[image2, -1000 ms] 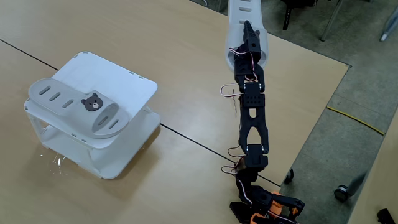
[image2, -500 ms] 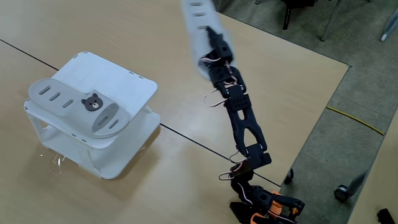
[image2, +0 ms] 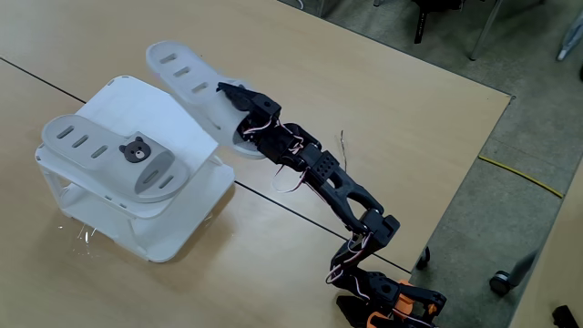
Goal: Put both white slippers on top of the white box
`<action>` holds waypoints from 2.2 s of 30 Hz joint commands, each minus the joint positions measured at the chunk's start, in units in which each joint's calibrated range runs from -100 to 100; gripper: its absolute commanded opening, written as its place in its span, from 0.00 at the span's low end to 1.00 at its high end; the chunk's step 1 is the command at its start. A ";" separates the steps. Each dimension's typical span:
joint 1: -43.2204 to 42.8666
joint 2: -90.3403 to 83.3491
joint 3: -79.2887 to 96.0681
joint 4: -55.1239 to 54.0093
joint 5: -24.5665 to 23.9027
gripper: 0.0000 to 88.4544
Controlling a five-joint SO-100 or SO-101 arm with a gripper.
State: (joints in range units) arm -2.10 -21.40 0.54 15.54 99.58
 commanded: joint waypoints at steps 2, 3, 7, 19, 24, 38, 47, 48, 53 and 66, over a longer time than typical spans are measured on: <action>-1.52 0.58 -5.64 0.08 0.42 0.01; -1.44 1.08 -5.82 0.08 0.42 0.01; -1.52 4.45 -6.27 -0.61 0.42 0.01; -1.36 29.44 -33.33 -0.78 0.42 0.01; -1.19 40.46 -45.78 -0.70 0.42 0.01; -0.70 59.05 -64.09 -0.70 0.42 0.01; -0.29 62.17 -64.09 -0.70 0.42 0.01; -0.45 62.34 -64.00 -0.70 0.42 0.01; -0.70 63.51 -63.91 -0.70 0.42 0.01; -1.93 66.21 -63.64 -0.52 0.42 0.01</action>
State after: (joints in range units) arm -2.55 44.99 -59.03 15.54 99.58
